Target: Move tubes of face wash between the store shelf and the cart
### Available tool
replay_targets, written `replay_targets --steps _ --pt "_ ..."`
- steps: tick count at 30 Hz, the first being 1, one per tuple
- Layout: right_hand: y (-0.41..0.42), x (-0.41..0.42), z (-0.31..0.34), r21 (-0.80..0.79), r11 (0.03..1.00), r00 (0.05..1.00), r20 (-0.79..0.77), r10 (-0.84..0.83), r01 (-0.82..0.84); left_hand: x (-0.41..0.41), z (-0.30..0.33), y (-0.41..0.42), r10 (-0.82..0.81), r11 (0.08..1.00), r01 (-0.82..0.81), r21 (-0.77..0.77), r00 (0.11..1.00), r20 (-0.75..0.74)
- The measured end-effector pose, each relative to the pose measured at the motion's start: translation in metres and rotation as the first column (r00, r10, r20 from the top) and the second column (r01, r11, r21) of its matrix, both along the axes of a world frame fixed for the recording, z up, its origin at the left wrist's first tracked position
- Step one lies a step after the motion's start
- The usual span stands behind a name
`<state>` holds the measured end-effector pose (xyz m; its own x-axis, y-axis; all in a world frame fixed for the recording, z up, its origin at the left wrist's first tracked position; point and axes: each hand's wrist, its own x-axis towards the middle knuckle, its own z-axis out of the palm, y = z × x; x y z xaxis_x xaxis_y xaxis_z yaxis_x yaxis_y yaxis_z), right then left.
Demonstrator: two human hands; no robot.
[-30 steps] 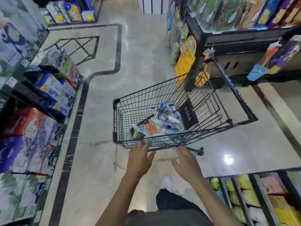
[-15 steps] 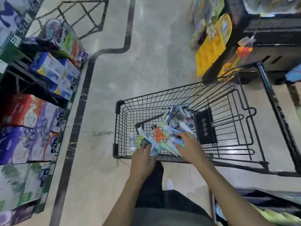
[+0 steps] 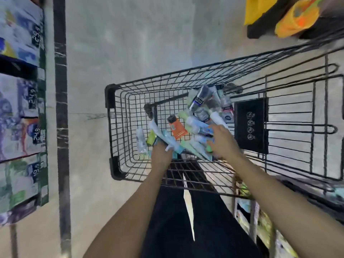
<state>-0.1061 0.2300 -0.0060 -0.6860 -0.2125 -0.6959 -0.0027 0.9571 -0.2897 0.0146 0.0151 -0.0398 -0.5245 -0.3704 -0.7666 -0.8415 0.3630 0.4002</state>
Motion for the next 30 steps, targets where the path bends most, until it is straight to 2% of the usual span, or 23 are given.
replay_targets --steps 3,6,8,12,17,20,23,25,28,30 --pt "0.006 -0.014 -0.041 0.062 0.997 0.999 0.018 0.039 -0.040 -0.019 -0.027 -0.002 0.234 0.971 -0.237 0.031 0.968 0.095" --pt "0.013 -0.018 -0.079 0.088 0.993 0.997 0.037 0.074 -0.077 -0.024 -0.064 -0.006 0.476 0.869 -0.492 0.044 0.858 0.195" --pt "0.015 -0.018 -0.099 0.086 0.993 0.996 0.050 0.076 -0.080 -0.018 -0.087 -0.010 0.577 0.798 -0.603 0.028 0.776 0.256" --pt "0.015 -0.013 -0.127 0.116 0.984 0.990 0.054 0.128 -0.133 -0.011 -0.115 -0.017 0.666 0.659 -0.745 0.101 0.641 0.382" --pt "0.014 -0.004 -0.139 0.129 0.983 0.990 -0.017 0.137 -0.134 -0.005 -0.132 -0.018 0.767 0.500 -0.859 0.113 0.499 0.403" --pt "0.018 -0.005 -0.136 0.085 0.992 0.994 -0.040 0.098 -0.094 -0.004 -0.130 -0.013 0.835 0.395 -0.913 0.103 0.404 0.373" --pt "0.022 -0.009 -0.123 0.019 0.998 0.998 -0.019 0.058 -0.058 -0.006 -0.126 -0.008 0.836 0.373 -0.917 0.141 0.399 0.377" --pt "0.022 -0.010 -0.113 -0.051 0.998 0.999 -0.001 0.042 -0.042 -0.007 -0.118 -0.006 0.829 0.396 -0.902 0.173 0.432 0.354" --pt "0.020 -0.008 -0.094 -0.143 0.989 0.999 0.031 -0.025 0.029 -0.012 -0.096 -0.005 0.795 0.490 -0.839 0.237 0.541 0.274" --pt "0.018 -0.005 -0.074 -0.189 0.970 0.986 0.092 -0.138 0.154 -0.015 -0.078 -0.006 0.734 0.593 -0.757 0.274 0.648 0.202"
